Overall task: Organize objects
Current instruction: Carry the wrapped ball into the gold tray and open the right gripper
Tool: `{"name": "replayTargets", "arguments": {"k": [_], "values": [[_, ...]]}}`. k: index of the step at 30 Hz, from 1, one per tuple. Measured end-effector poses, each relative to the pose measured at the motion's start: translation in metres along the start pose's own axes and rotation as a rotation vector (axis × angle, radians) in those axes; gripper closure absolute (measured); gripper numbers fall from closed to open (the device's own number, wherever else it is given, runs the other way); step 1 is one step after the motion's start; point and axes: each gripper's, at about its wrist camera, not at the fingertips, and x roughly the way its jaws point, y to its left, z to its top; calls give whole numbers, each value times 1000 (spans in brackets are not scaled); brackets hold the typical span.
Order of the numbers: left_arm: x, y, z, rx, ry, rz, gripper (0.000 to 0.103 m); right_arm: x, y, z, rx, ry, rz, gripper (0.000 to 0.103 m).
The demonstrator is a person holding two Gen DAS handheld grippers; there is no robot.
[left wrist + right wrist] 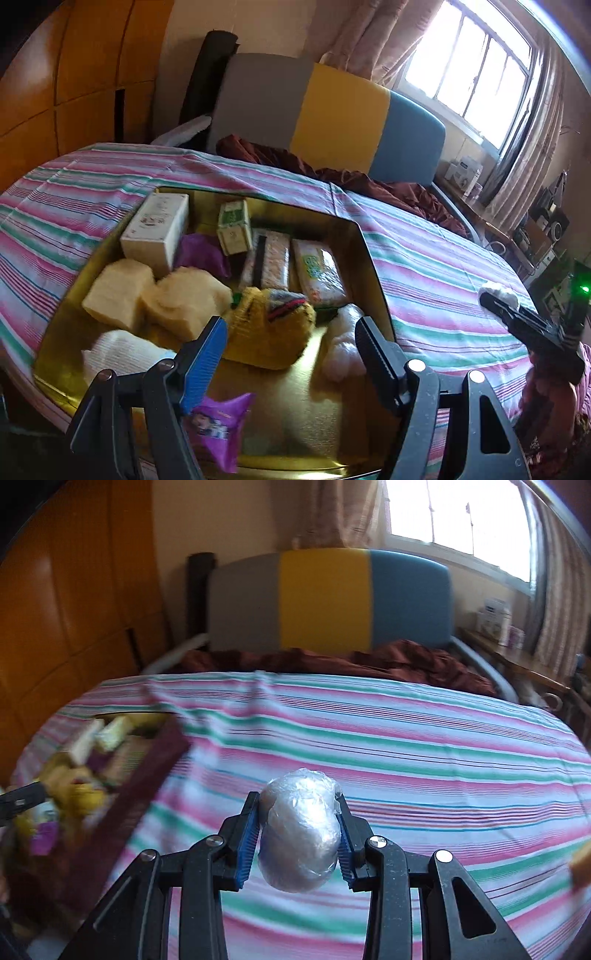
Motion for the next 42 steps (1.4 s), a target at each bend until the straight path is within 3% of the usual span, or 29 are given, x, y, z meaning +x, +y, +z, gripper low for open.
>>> {"name": "replayTargets", "arguments": {"k": [14, 23, 28, 42], "values": [[-29, 48, 18, -53, -79, 82, 30, -16, 129, -7, -142, 54, 288, 65], [-35, 64, 17, -70, -92, 98, 30, -2, 189, -20, -226, 126, 385, 65], [-37, 69, 14, -75, -91, 103, 30, 3, 205, -27, -237, 164, 404, 65], [-33, 75, 9, -97, -65, 106, 30, 18, 223, -30, -258, 233, 297, 64]]}}
